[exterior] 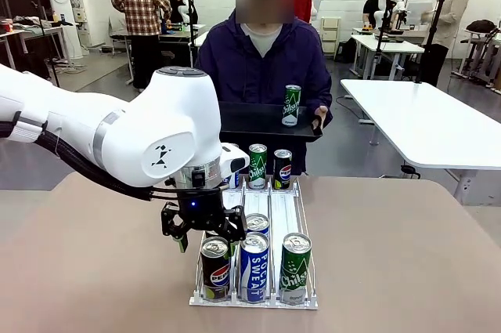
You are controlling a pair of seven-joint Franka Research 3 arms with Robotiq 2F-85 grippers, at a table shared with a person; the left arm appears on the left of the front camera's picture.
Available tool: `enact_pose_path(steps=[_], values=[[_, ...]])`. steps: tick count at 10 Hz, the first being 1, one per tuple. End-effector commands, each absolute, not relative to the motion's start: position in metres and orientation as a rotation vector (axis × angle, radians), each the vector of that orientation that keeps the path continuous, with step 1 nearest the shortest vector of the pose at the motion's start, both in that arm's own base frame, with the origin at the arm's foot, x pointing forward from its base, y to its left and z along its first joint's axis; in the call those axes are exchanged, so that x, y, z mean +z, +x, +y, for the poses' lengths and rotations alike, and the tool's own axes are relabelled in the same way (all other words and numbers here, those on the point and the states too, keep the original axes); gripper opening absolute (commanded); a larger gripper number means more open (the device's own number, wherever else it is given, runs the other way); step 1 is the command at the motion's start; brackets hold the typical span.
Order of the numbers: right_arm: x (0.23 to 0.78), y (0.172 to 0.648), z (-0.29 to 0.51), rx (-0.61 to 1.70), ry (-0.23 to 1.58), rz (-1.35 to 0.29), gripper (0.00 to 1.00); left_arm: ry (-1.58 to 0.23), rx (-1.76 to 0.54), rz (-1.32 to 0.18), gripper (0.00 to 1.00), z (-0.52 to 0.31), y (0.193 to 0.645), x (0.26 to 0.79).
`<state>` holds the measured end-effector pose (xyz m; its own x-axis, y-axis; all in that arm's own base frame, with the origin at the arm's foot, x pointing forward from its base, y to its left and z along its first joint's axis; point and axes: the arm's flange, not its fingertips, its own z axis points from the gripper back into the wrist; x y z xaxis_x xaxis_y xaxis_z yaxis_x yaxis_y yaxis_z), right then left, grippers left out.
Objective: Retrieve and hand over the desired beverage to the person.
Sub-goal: Pick up another can of the same type that the person held from the Automatic Can Dispenser.
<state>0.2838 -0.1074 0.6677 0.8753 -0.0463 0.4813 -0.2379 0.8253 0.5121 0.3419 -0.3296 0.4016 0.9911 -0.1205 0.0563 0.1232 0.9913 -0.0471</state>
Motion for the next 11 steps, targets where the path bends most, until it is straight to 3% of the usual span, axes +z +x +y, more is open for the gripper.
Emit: enact_pose_path(steps=[1, 2, 3, 4, 5, 7, 8, 9, 11], values=[[0.6678, 0.2860, -0.1082, 0.107, 0.595, -0.499, 1.00, -0.037, -0.092, -0.015, 1.00, -0.3326, 0.3426, 0.3991], [0.6678, 0.2860, -0.1082, 0.107, 0.595, -0.499, 1.00, -0.043, -0.103, -0.011, 0.75, -0.3319, 0.3423, 0.3987], [0.6678, 0.2860, -0.1082, 0.107, 0.595, -0.499, 1.00, -0.057, -0.120, -0.006, 0.40, -0.3308, 0.3429, 0.3979], [0.6678, 0.2860, -0.1082, 0.107, 0.595, -0.499, 1.00, -0.057, -0.120, 0.000, 0.15, -0.3313, 0.3422, 0.3979], [0.6678, 0.2860, -0.1082, 0.107, 0.595, -0.499, 1.00, -0.059, -0.123, 0.006, 0.00, -0.3314, 0.3422, 0.3976], [0.6678, 0.2860, -0.1082, 0.107, 0.595, -0.499, 1.00, -0.061, -0.125, 0.011, 0.00, -0.3310, 0.3426, 0.3976], [0.6678, 0.2860, -0.1082, 0.107, 0.595, -0.499, 1.00, -0.062, -0.124, 0.015, 0.05, -0.3311, 0.3421, 0.3974], [0.6678, 0.2860, -0.1082, 0.107, 0.595, -0.499, 1.00, -0.059, -0.127, 0.018, 0.00, -0.3306, 0.3428, 0.3976], [0.6678, 0.2860, -0.1082, 0.107, 0.595, -0.499, 1.00, -0.054, -0.133, 0.010, 0.00, -0.3301, 0.3420, 0.4023]])
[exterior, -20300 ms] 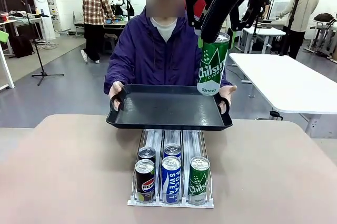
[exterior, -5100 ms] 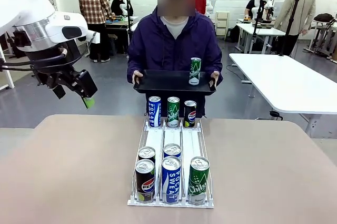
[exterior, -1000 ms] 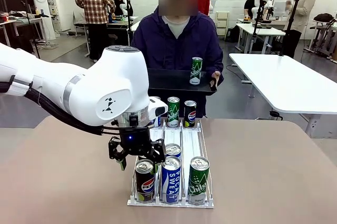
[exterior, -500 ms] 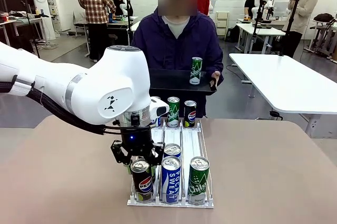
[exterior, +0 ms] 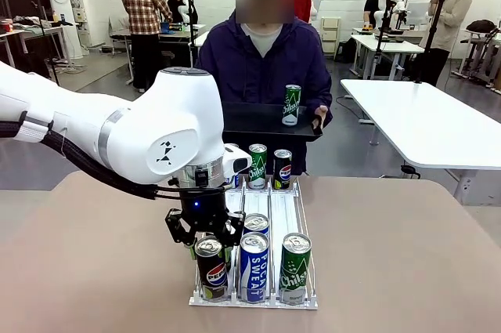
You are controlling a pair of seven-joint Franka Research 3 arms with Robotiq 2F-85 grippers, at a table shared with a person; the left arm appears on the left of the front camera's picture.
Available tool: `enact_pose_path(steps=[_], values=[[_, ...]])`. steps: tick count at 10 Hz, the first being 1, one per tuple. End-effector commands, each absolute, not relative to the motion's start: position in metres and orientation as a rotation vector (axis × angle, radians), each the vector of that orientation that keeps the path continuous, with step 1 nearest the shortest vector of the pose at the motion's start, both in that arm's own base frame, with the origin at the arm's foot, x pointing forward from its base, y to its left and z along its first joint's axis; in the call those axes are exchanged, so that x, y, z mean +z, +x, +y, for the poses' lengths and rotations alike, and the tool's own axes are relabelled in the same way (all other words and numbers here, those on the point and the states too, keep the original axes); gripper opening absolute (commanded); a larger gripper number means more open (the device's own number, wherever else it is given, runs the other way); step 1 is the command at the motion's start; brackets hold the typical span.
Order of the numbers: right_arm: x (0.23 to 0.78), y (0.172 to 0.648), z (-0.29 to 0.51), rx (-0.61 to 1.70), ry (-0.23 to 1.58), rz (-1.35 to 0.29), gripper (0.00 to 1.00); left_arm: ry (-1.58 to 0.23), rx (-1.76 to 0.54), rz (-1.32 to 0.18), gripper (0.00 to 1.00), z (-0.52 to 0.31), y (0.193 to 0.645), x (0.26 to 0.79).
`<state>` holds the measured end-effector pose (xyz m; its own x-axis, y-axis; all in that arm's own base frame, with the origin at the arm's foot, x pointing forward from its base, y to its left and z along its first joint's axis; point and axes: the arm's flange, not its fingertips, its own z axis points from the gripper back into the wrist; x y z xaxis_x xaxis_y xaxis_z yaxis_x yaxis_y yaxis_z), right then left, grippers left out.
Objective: Retrieve and hand over the desired beverage to the person.
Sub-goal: Pick up another can of the same type that the person held from the Automatic Can Dispenser.
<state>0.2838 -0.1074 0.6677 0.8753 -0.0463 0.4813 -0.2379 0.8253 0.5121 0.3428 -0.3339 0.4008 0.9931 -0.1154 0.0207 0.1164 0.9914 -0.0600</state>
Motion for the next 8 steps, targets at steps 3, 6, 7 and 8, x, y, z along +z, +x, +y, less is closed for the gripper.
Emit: enact_pose_path(steps=[3, 6, 7, 8], values=[[0.668, 0.286, -0.108, 0.107, 0.595, -0.499, 1.00, -0.042, -0.187, -0.008, 0.48, -0.333, 0.333, 0.465], [0.668, 0.286, -0.108, 0.107, 0.595, -0.499, 1.00, -0.054, -0.202, -0.063, 0.48, -0.340, 0.324, 0.562], [0.668, 0.286, -0.108, 0.107, 0.595, -0.499, 1.00, -0.045, -0.198, -0.073, 0.48, -0.342, 0.323, 0.583], [0.668, 0.286, -0.108, 0.107, 0.595, -0.499, 1.00, -0.040, -0.190, -0.092, 0.48, -0.342, 0.324, 0.603]])
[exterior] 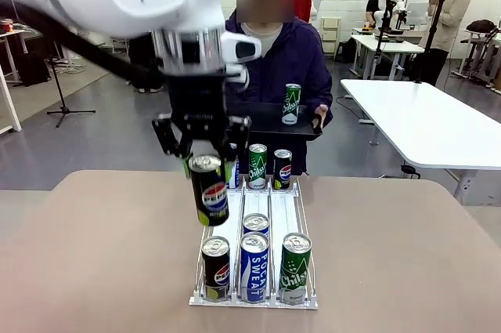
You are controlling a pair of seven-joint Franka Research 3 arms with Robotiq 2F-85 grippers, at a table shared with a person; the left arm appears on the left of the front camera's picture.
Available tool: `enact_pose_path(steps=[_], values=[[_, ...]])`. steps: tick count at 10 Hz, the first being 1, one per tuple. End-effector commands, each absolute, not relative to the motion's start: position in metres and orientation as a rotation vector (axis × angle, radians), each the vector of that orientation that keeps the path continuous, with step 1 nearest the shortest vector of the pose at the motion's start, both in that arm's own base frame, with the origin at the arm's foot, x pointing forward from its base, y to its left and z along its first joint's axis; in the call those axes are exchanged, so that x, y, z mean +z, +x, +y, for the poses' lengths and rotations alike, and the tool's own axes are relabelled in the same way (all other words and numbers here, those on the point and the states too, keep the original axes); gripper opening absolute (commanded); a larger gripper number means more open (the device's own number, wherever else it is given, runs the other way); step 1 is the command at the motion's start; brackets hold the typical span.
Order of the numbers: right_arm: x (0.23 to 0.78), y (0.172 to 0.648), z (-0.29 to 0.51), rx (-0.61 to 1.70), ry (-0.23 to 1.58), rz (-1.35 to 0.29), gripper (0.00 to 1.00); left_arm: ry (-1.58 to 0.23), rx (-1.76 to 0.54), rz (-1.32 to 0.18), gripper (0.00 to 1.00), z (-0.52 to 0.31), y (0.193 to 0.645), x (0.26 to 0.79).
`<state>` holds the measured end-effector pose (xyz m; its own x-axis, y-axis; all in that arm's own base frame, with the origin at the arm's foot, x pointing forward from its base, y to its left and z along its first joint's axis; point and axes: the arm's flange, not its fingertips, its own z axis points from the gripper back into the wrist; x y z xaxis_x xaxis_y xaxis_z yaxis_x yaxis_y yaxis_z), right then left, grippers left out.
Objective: Retrieve and hand over the desired beverage to the person.
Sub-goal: Pick up another can of the same type that the person held from the Automatic Can Dispenser.
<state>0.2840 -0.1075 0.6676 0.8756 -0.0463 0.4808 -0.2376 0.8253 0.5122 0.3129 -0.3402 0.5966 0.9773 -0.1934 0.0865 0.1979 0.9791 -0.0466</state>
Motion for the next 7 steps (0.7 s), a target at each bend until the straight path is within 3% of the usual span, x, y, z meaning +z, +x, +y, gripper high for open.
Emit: enact_pose_path(steps=[1, 7], values=[[0.668, 0.286, -0.108, 0.107, 0.595, -0.499, 1.00, -0.025, -0.181, -0.100, 0.48, -0.342, 0.327, 0.622], [0.668, 0.286, -0.108, 0.107, 0.595, -0.499, 1.00, -0.034, -0.174, -0.104, 0.48, -0.334, 0.331, 0.636]])
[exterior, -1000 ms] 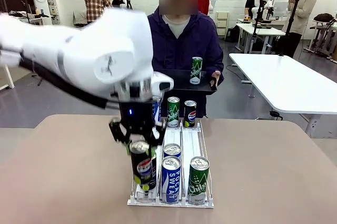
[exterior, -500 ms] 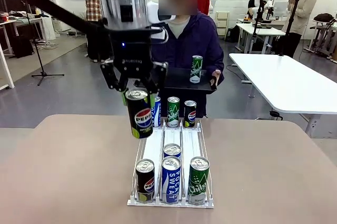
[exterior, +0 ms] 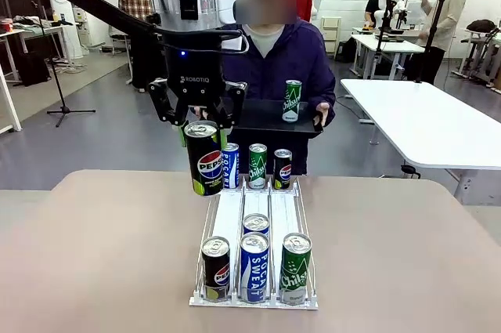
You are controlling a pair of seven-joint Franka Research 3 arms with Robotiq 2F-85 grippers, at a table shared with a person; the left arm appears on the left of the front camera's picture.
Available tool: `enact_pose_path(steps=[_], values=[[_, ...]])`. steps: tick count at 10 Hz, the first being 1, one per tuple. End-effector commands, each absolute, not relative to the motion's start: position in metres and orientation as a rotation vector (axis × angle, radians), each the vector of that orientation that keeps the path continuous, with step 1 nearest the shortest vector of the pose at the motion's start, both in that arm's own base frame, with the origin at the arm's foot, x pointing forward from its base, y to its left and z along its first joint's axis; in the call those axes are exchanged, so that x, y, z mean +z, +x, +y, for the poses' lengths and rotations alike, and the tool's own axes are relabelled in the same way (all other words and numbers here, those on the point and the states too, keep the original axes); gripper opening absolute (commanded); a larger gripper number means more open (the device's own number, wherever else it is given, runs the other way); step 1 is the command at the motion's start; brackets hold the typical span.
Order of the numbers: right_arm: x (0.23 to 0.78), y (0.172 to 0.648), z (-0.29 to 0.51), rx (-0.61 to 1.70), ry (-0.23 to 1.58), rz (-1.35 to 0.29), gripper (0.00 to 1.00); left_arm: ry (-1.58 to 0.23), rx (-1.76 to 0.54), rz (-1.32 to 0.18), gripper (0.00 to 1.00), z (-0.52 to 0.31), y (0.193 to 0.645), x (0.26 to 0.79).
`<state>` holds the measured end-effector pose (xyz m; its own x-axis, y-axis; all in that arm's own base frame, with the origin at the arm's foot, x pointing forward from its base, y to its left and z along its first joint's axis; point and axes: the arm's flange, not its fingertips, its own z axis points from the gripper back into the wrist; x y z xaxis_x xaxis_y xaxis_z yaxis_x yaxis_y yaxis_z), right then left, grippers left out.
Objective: Retrieve and hand over the desired beverage to the person.
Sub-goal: Pick up another can of the same type that the person held from the Automatic Can Dispenser, then place the picked can on the Handle tray extended by the person.
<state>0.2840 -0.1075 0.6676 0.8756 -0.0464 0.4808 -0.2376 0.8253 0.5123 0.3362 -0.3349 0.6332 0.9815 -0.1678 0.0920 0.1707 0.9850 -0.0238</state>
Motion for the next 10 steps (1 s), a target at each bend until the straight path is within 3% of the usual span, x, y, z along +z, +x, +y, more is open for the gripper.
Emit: enact_pose_path(steps=[1, 10], values=[[0.6678, 0.2860, -0.1082, 0.107, 0.595, -0.499, 1.00, -0.034, -0.174, -0.104, 0.48, -0.3345, 0.3314, 0.6360], [0.6678, 0.2860, -0.1082, 0.107, 0.595, -0.499, 1.00, -0.034, -0.174, -0.104, 0.48, -0.3345, 0.3314, 0.6360]])
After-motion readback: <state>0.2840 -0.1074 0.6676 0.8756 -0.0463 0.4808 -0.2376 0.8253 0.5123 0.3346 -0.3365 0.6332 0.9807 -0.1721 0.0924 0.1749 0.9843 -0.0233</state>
